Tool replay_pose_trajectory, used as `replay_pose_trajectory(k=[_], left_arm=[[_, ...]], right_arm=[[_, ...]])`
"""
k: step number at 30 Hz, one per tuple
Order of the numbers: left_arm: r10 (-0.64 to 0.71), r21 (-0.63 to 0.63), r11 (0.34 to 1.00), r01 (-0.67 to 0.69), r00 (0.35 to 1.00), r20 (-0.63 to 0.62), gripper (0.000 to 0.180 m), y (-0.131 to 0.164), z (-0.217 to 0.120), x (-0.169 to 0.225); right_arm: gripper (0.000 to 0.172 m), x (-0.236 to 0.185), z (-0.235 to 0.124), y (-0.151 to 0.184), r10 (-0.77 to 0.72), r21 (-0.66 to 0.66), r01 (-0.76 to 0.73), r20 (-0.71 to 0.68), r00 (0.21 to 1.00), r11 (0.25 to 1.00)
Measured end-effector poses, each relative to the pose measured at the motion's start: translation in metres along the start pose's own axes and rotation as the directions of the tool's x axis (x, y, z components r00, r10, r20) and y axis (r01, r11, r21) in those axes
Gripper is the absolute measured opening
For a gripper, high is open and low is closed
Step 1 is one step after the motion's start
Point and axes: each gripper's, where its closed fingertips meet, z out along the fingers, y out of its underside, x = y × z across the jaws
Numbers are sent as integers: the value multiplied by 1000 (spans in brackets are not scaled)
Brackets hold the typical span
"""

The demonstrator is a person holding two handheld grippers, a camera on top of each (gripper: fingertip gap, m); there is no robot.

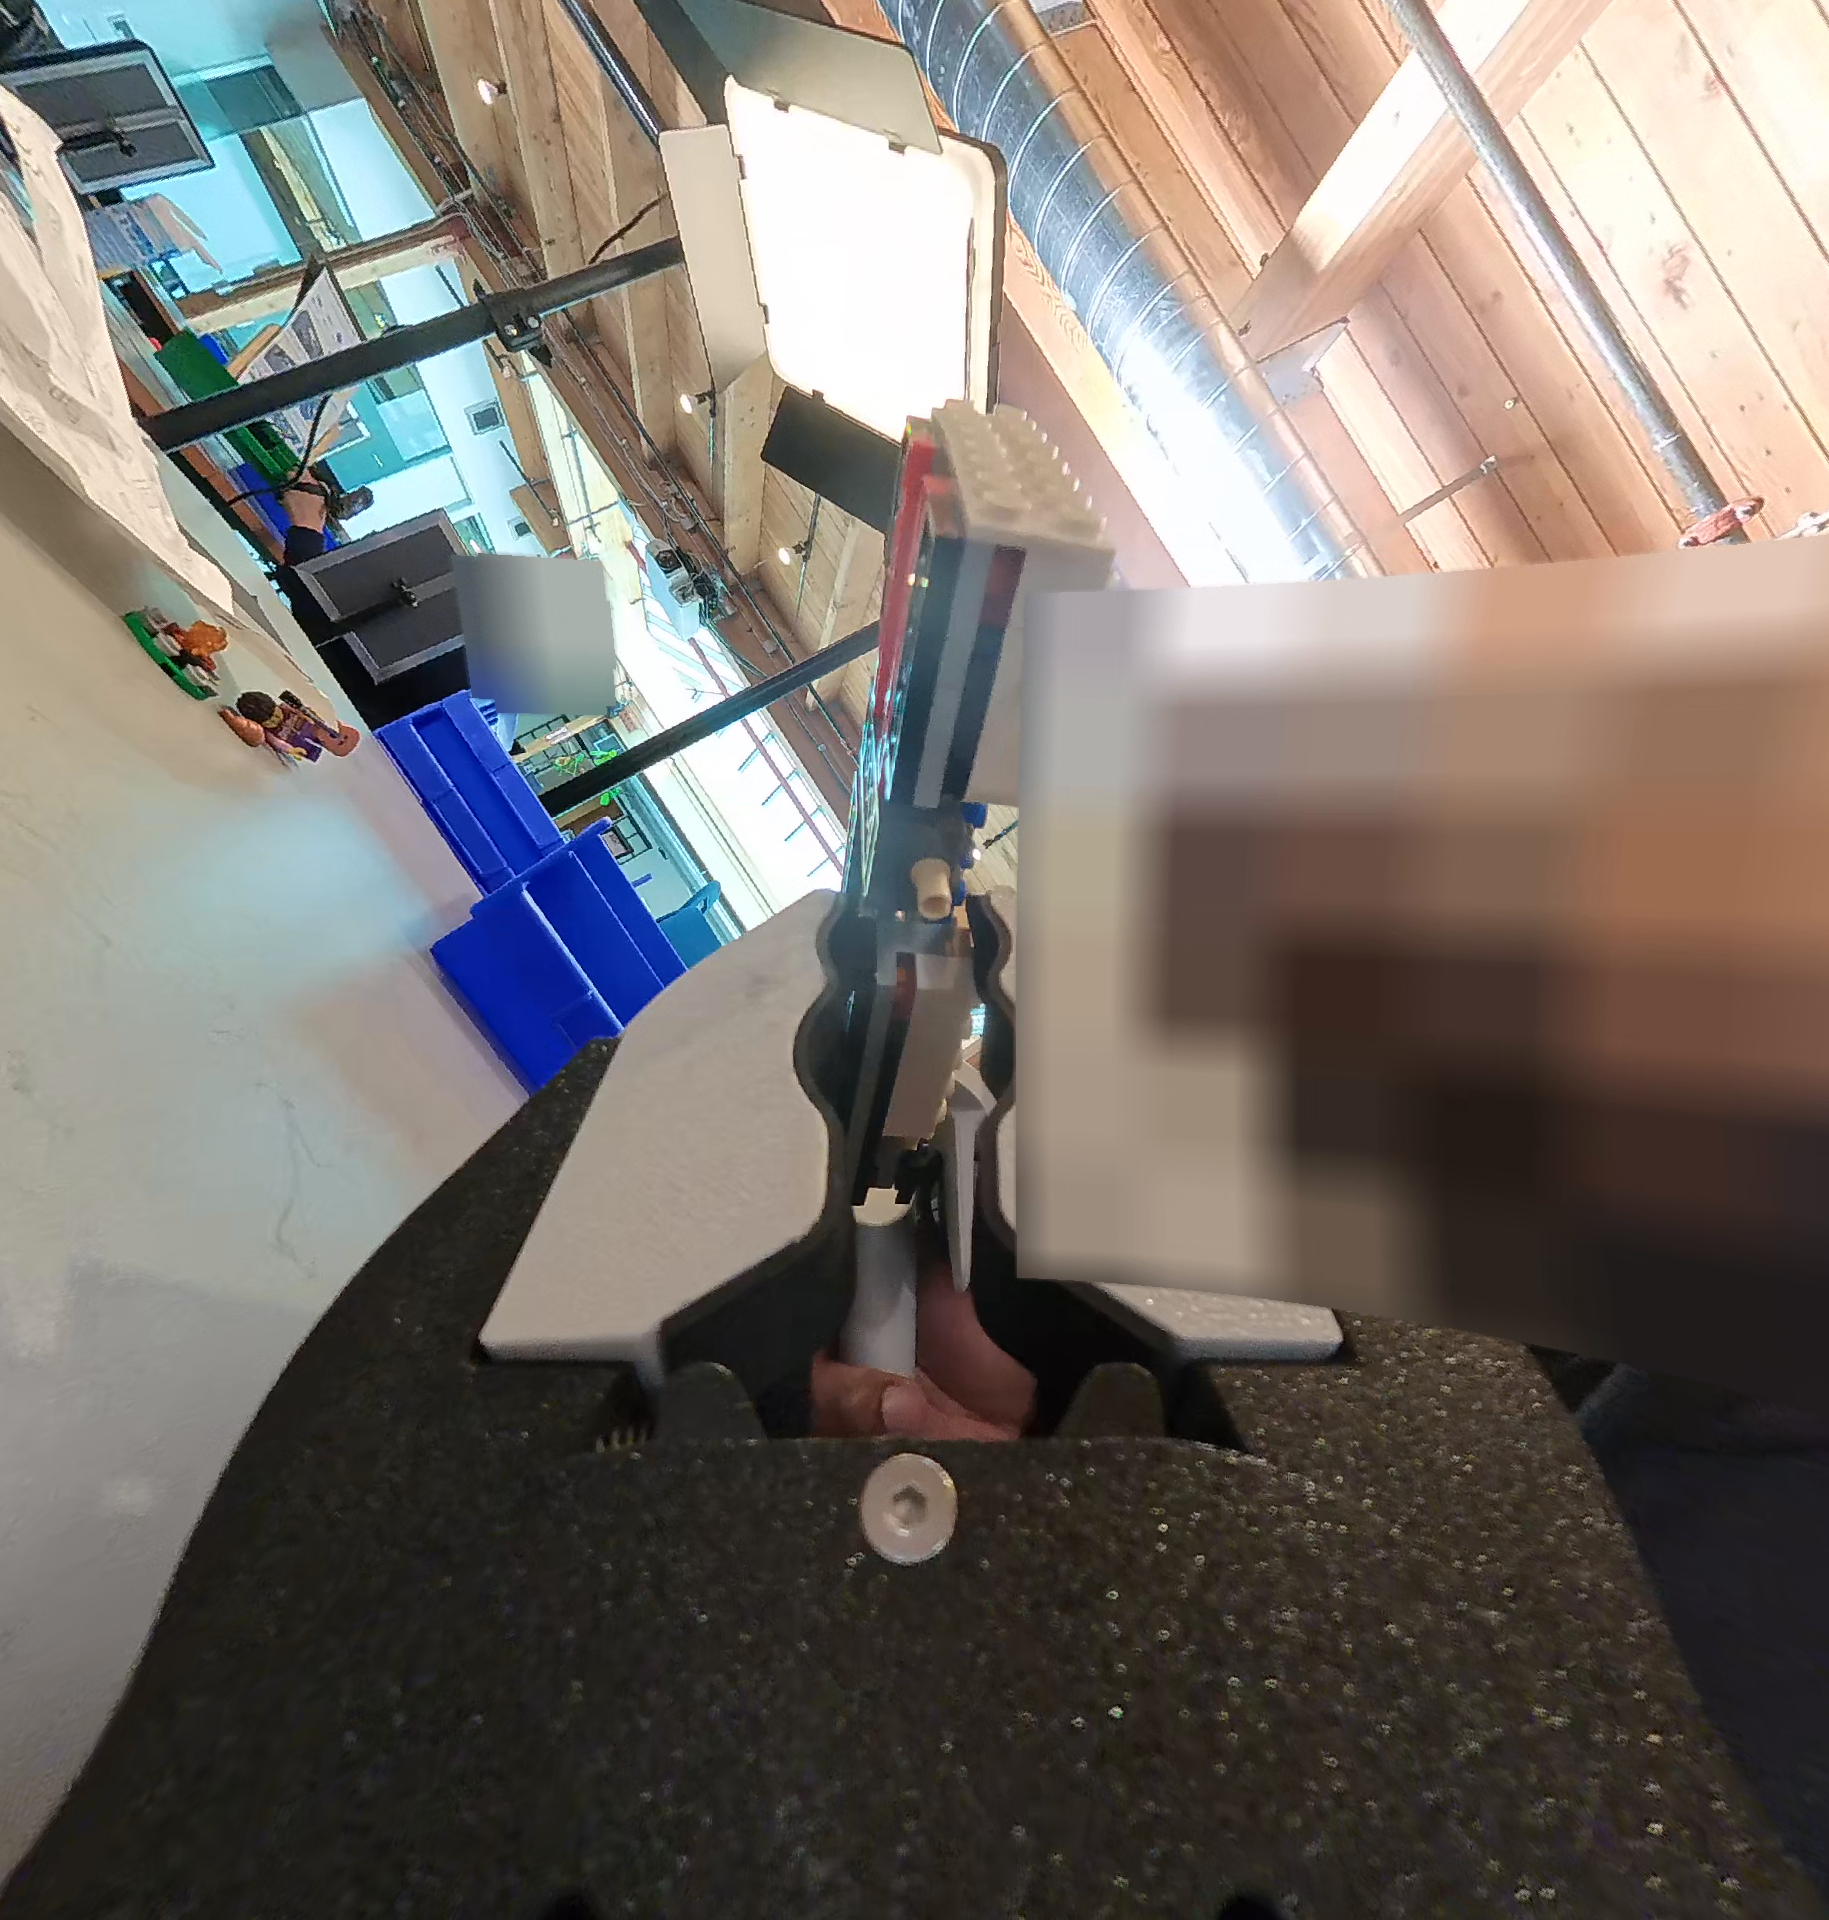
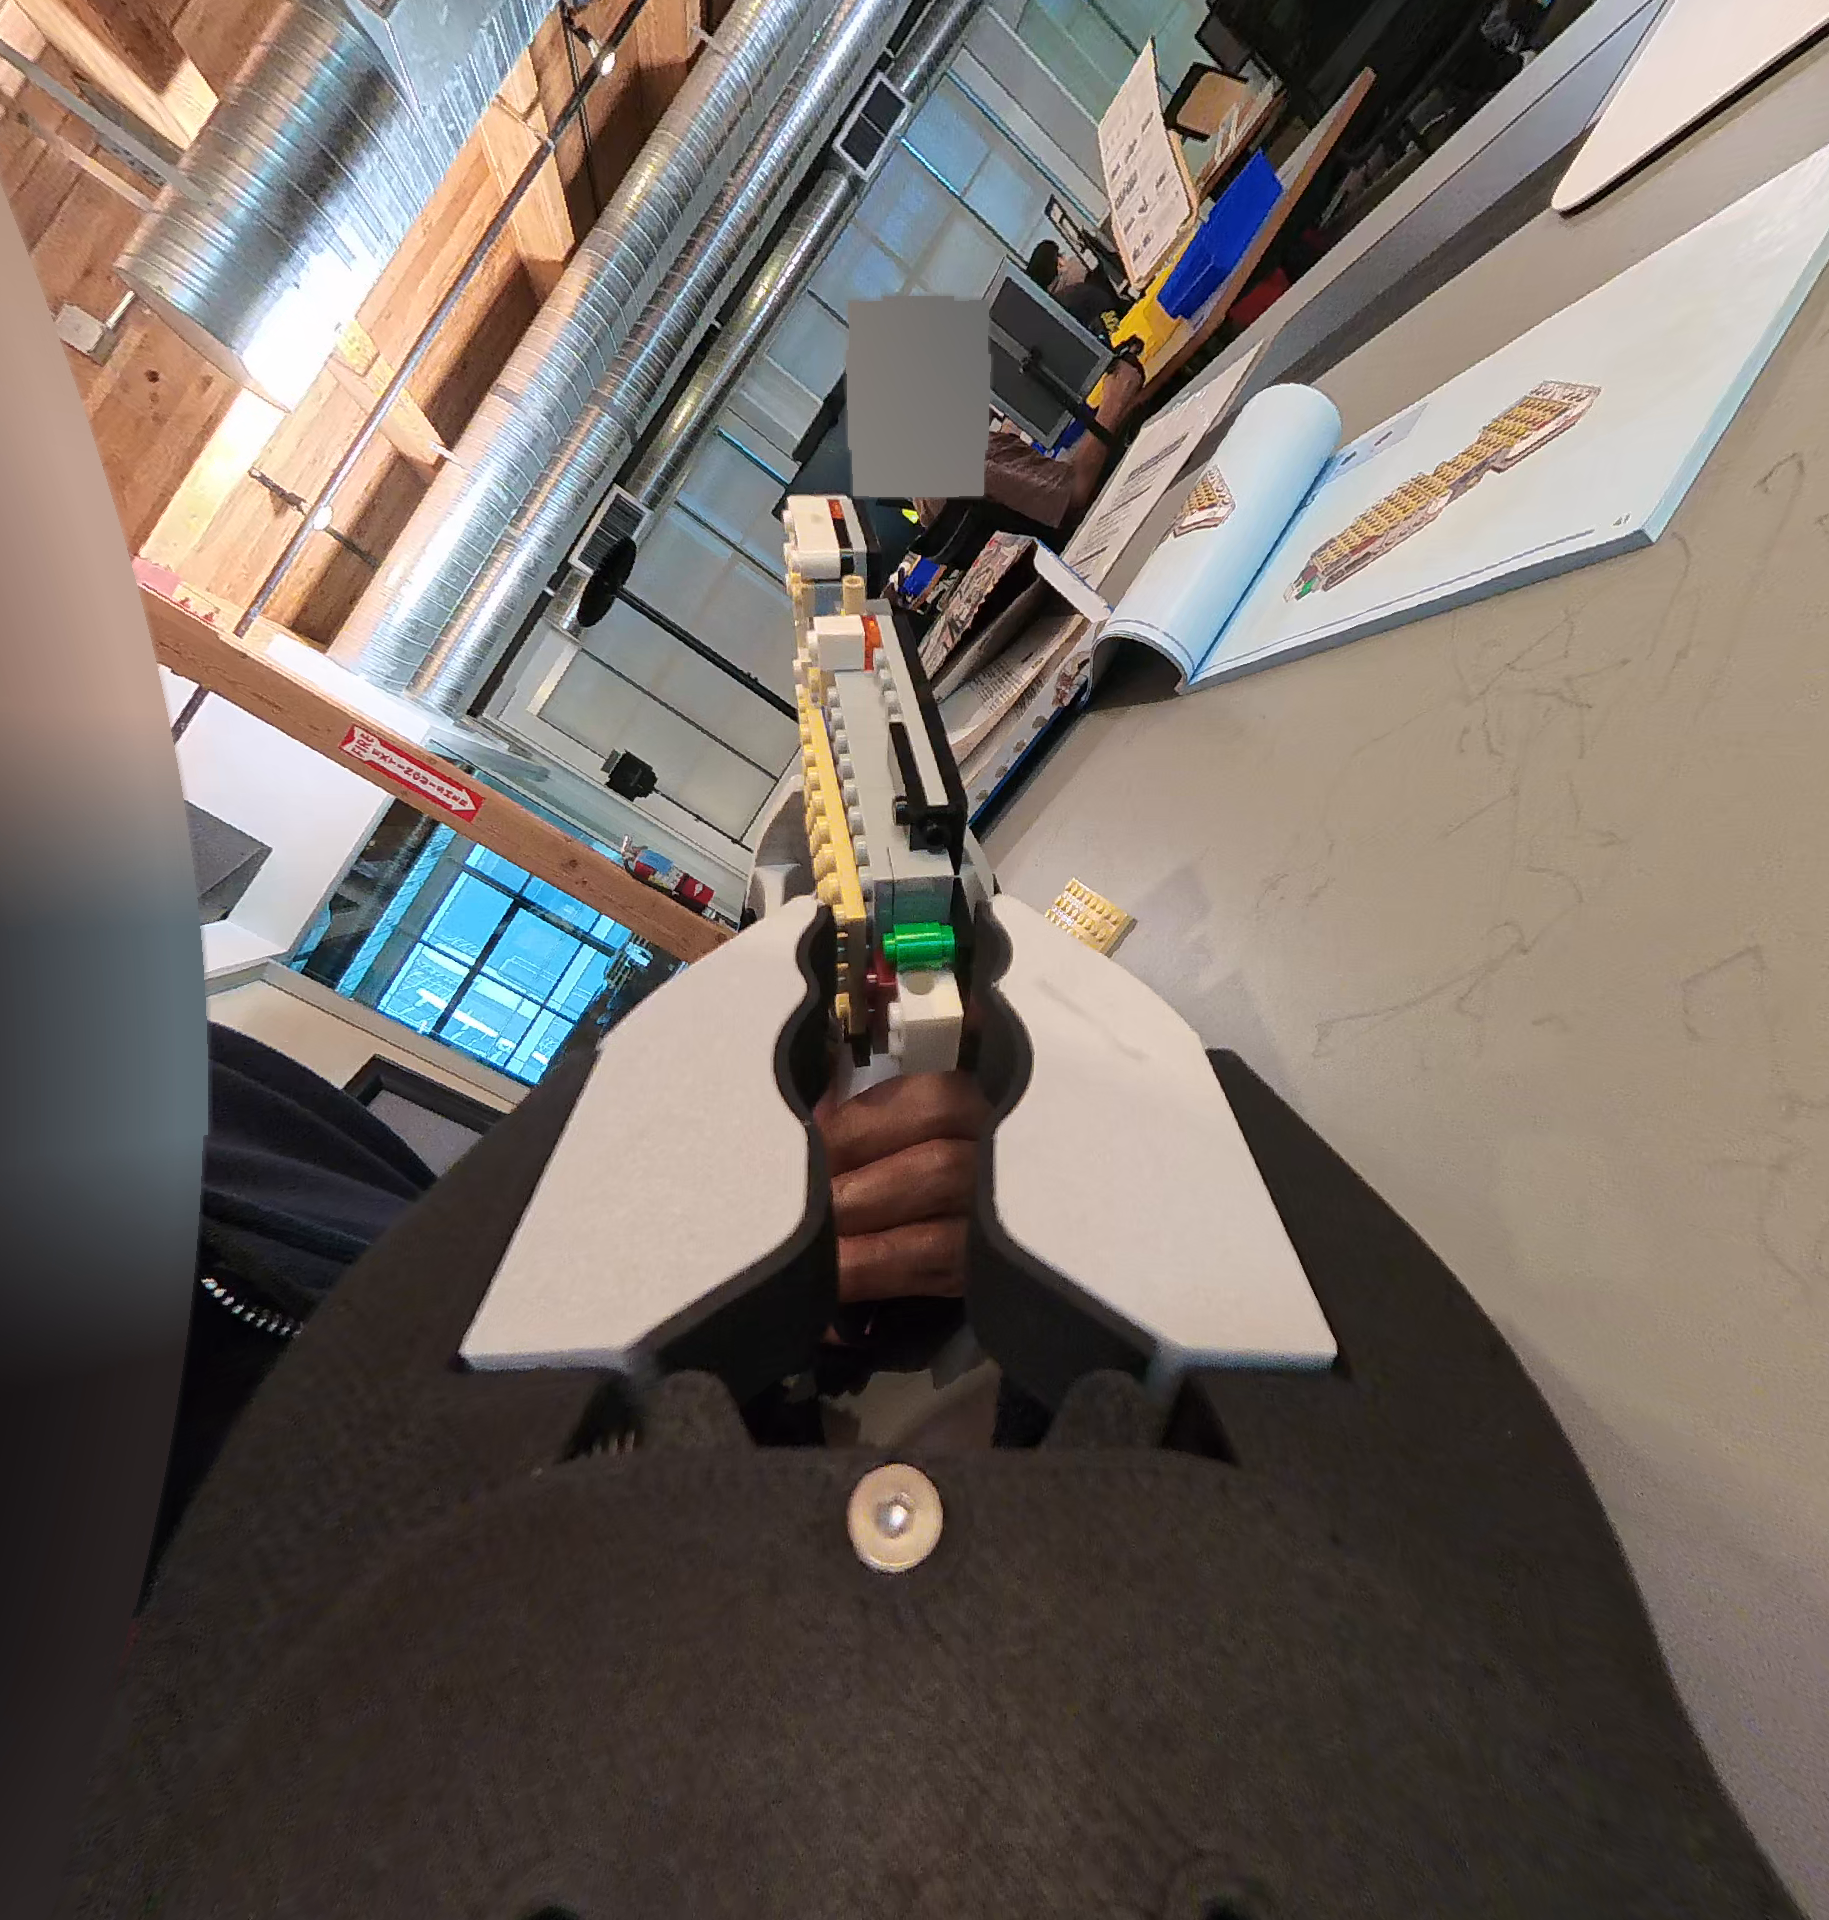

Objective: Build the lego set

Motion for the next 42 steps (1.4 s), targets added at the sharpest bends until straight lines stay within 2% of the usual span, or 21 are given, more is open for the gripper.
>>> replay_pose_trajectory(k=[24, 32, 38, 42], left_arm=[[-10, 2, 1000, 10, 1000, 2, 20, 1, 2, -1], [-11, -41, 999, 11, 1000, -5, 19, 8, 4, 0], [-45, 20, 999, 45, 999, 9, 18, -3, 0, -5], [-38, 13, 999, 38, 999, 17, 19, -1, 0, -5]], right_arm=[[25, 5, -1, -2, 2, 29, -2, -16, 1000, 1000], [31, 10, -2, -1, 17, 38, -16, -33, 999, 999], [27, 12, -1, -1, 30, 36, -29, -35, 999, 999], [27, 15, -2, -2, 45, 46, -43, -36, 998, 998]])
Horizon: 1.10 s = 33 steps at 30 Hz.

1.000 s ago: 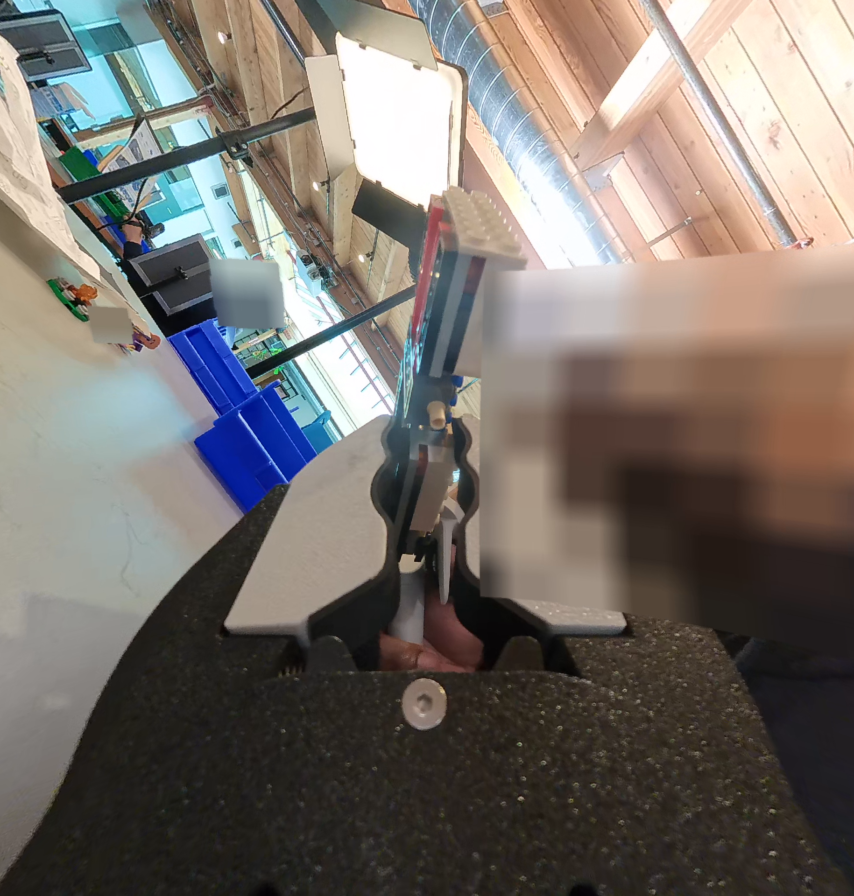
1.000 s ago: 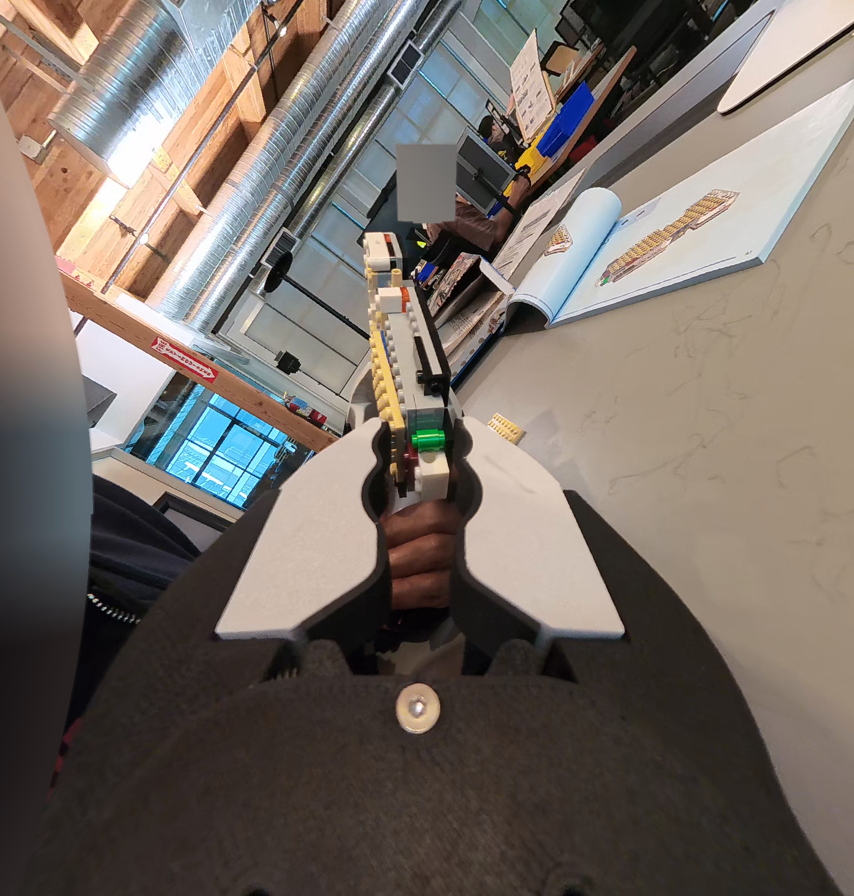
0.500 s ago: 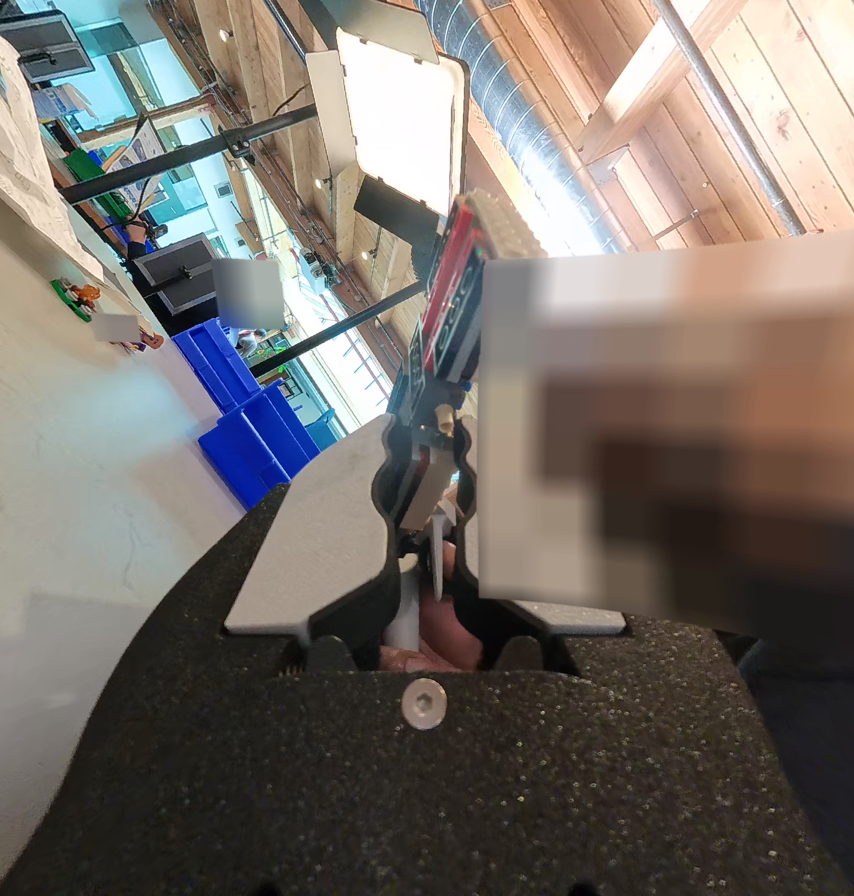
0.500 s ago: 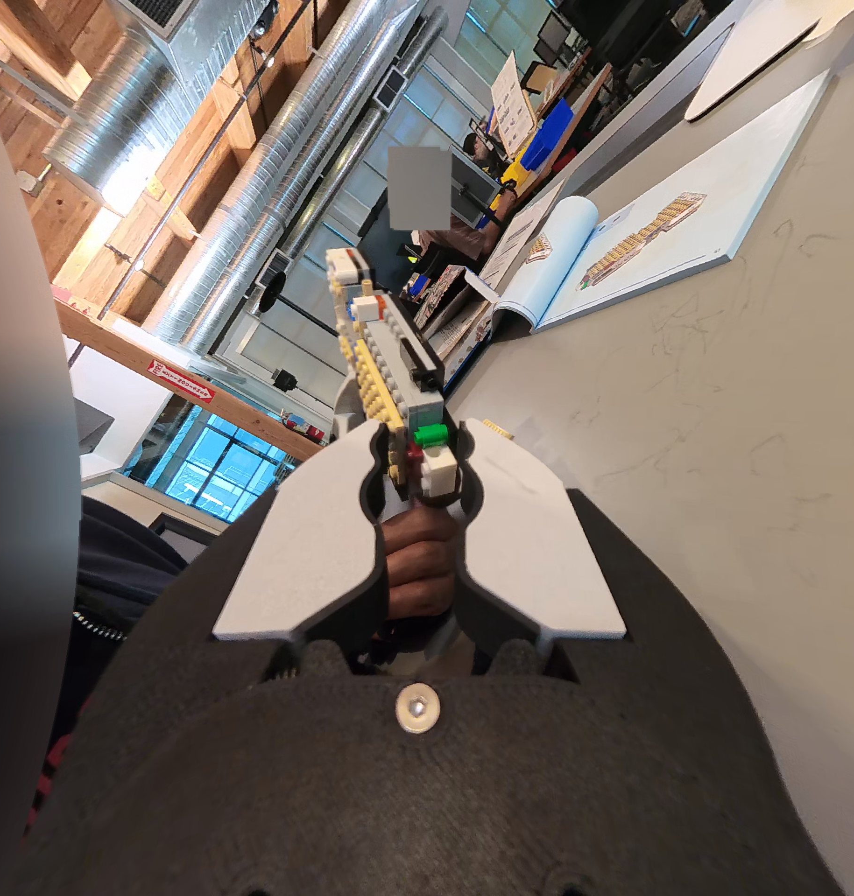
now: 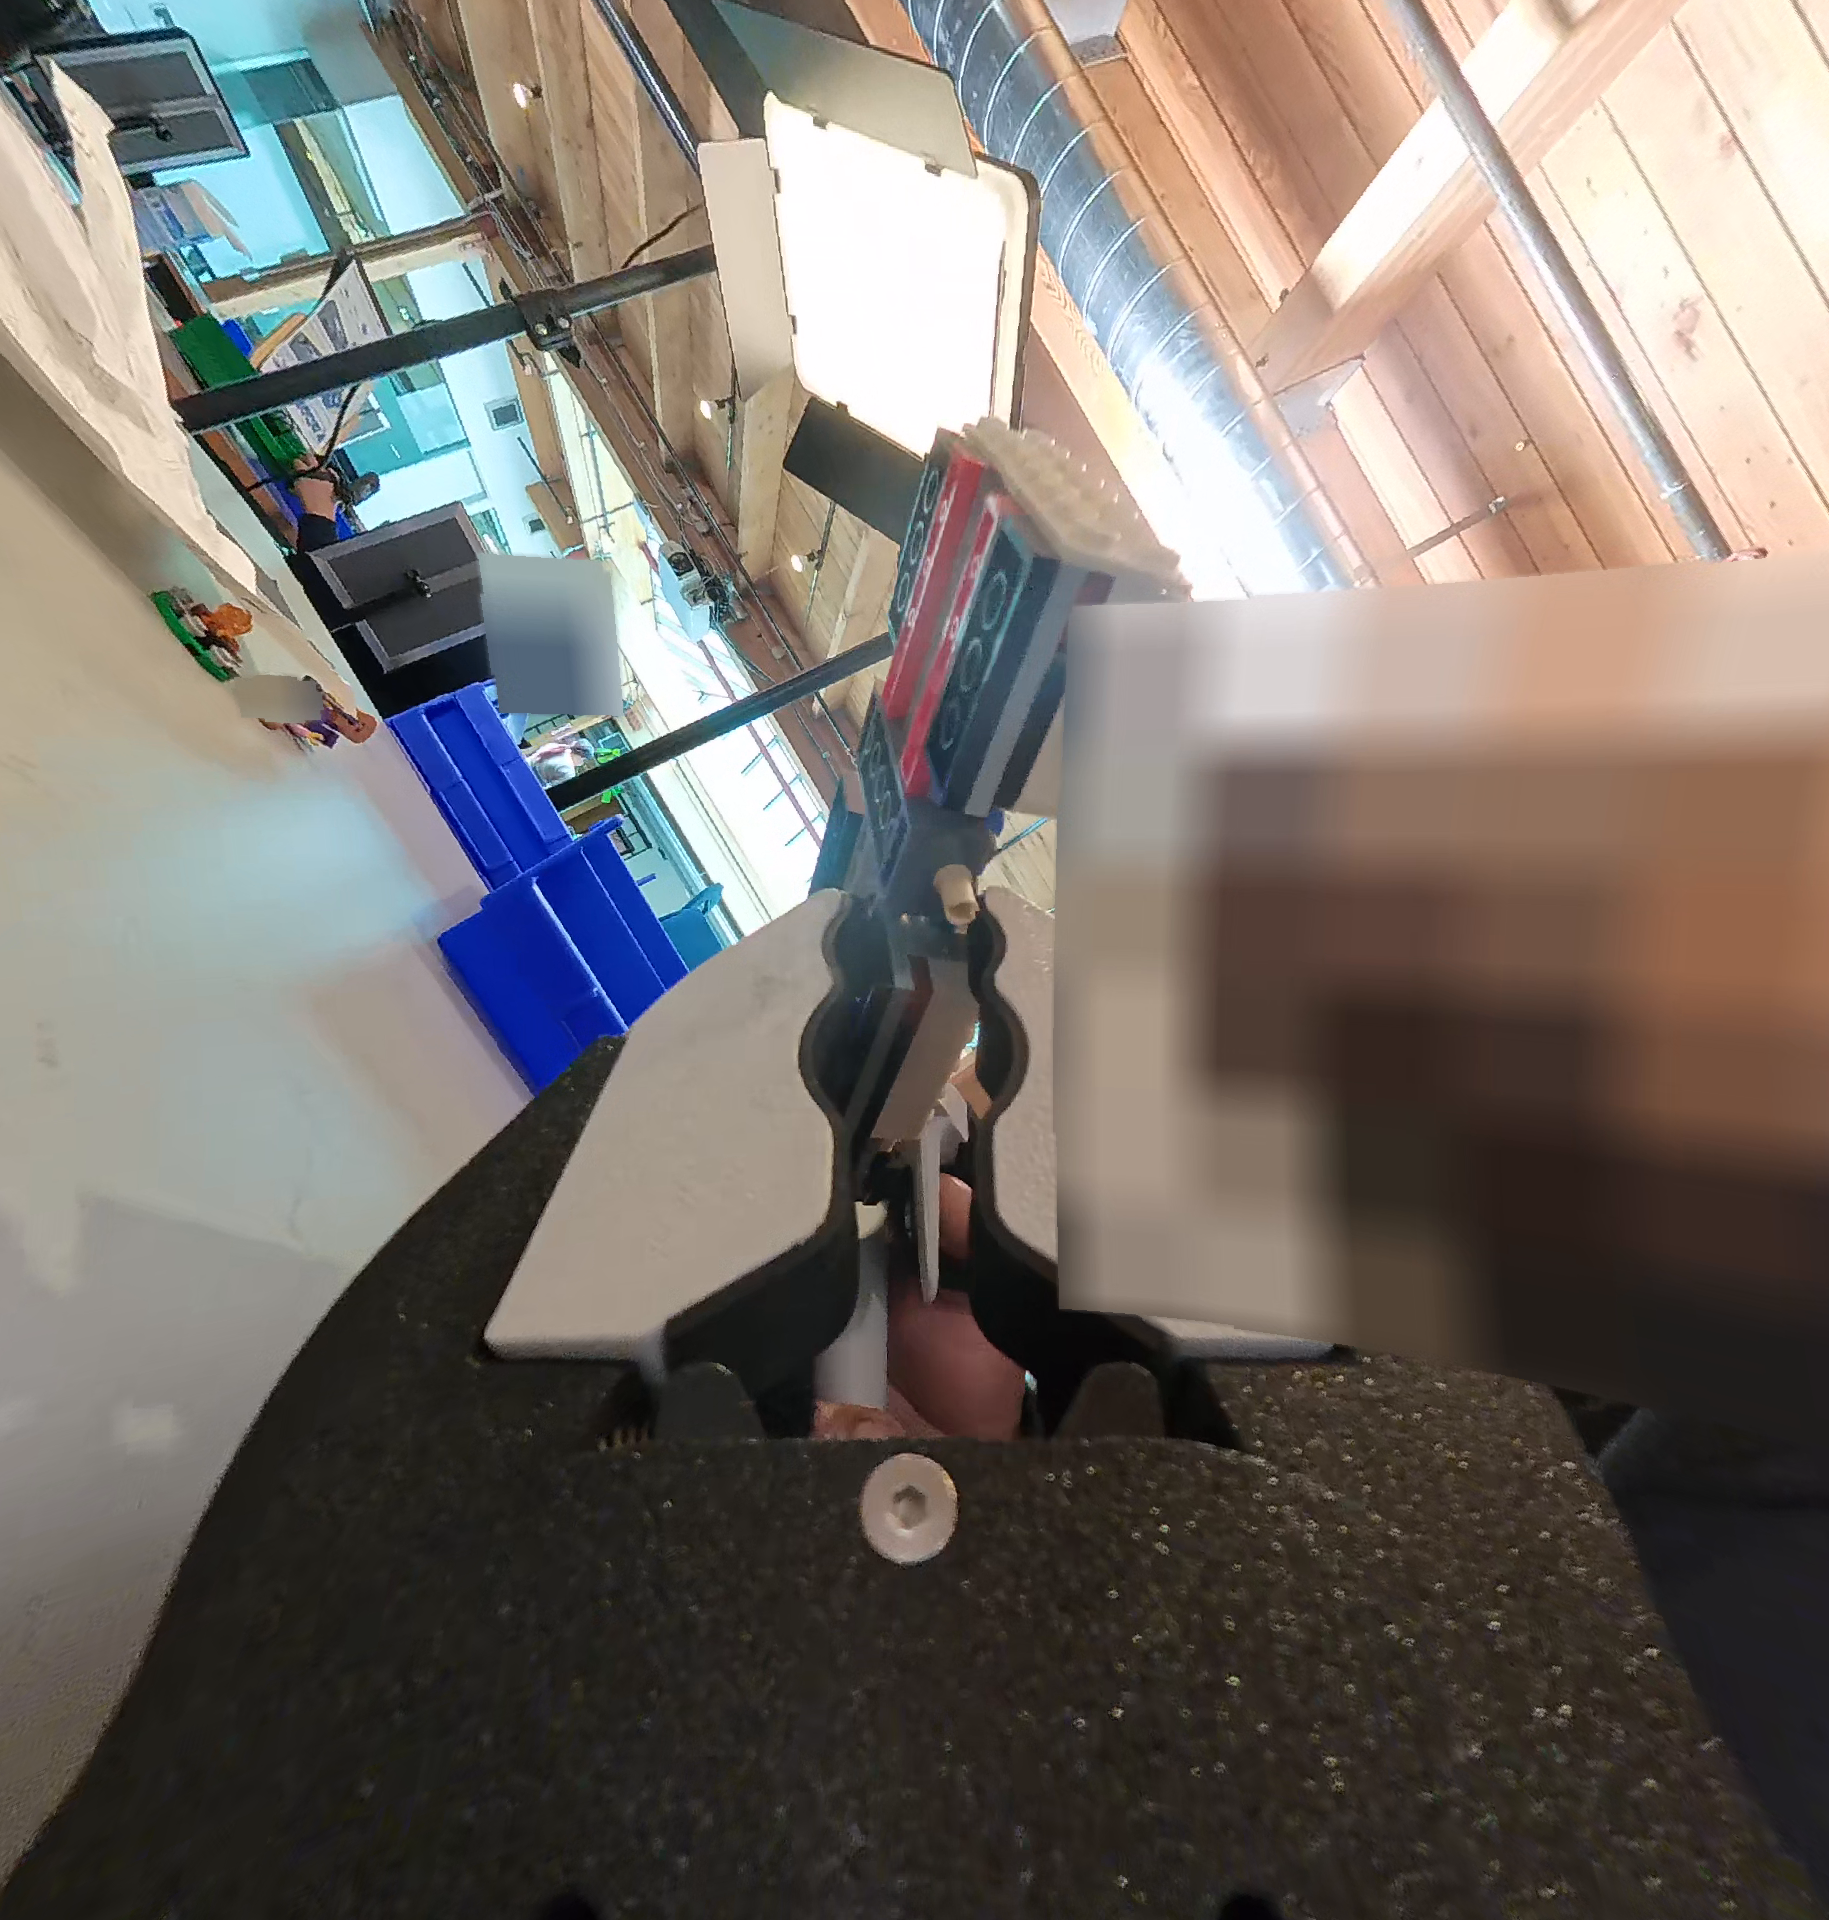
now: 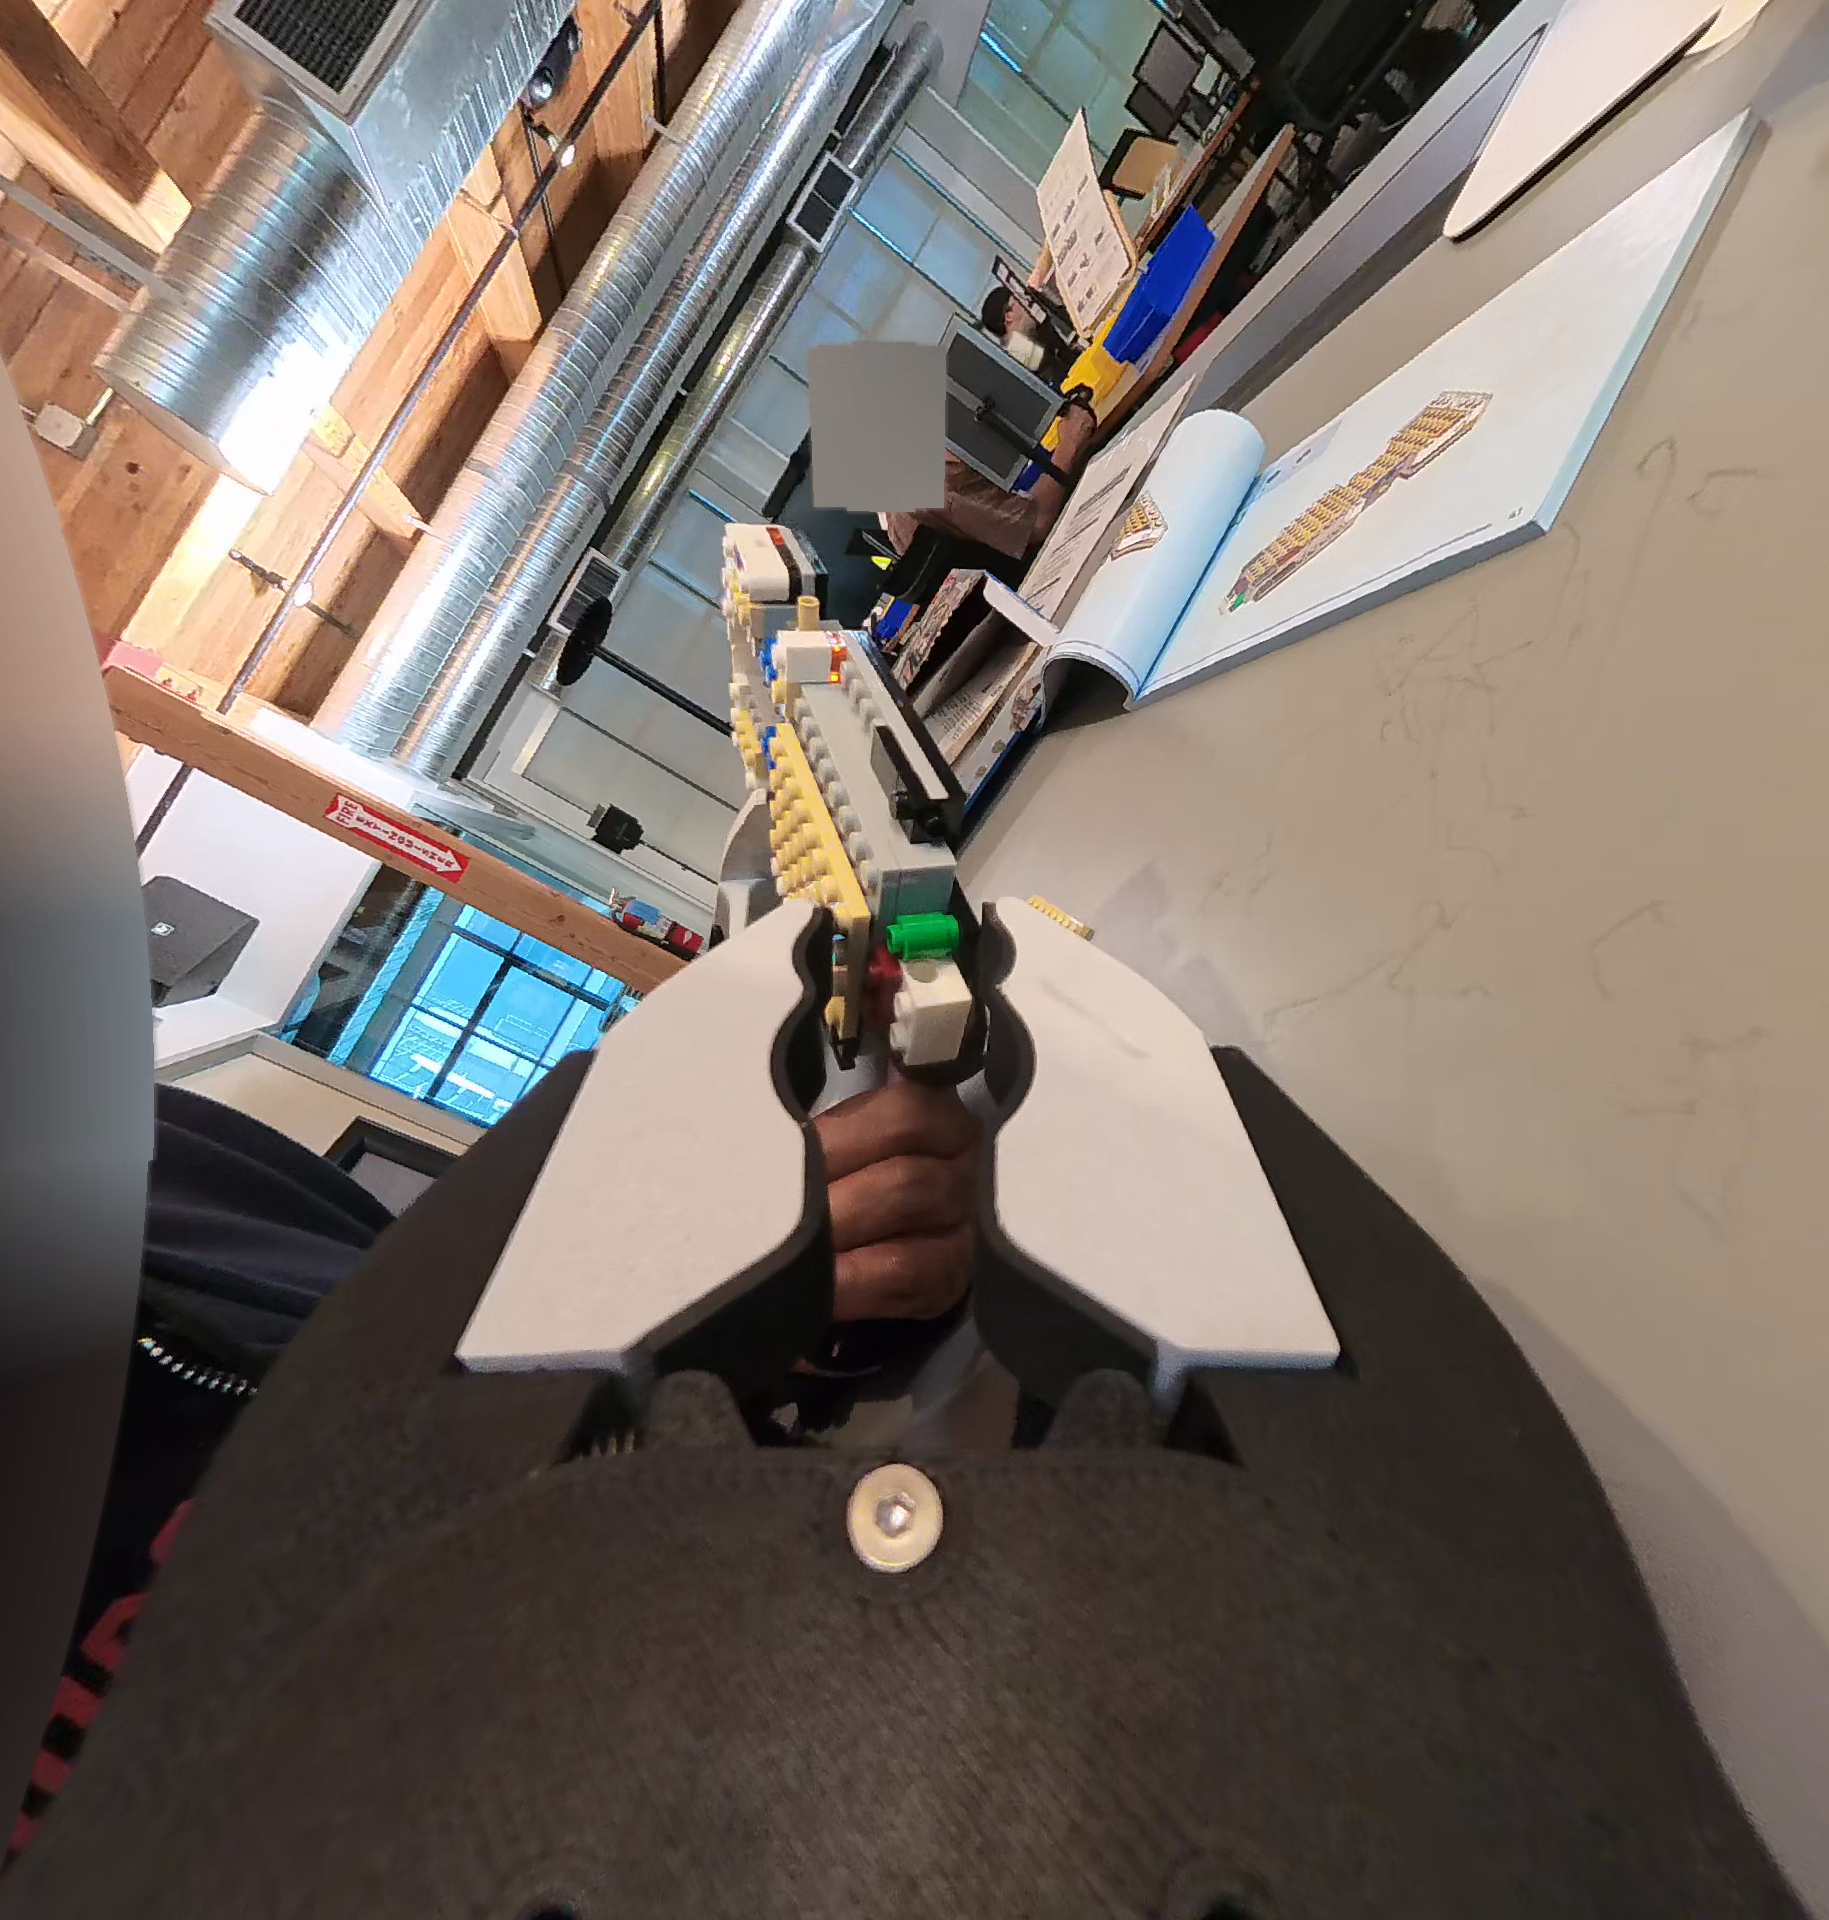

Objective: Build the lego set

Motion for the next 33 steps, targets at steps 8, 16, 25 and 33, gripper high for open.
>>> replay_pose_trajectory(k=[8, 16, 25, 33], left_arm=[[-8, -22, 1000, 7, 1000, -21, 19, 3, 0, 2], [-28, -57, 998, 26, 999, -32, 17, 4, 1, 3], [-39, -55, 998, 39, 999, 9, 17, 3, 3, -4], [63, -75, 996, -56, 994, 91, 35, 6, 6, -9]], right_arm=[[27, 0, -1, 1, -31, 1, 31, 5, 1000, 1000], [27, 2, -2, 1, -28, 5, 28, 8, 1000, 1000], [26, 8, -3, 0, 33, 14, -33, 8, 999, 999], [26, 16, -4, -4, 58, 43, -56, -36, 998, 997]])
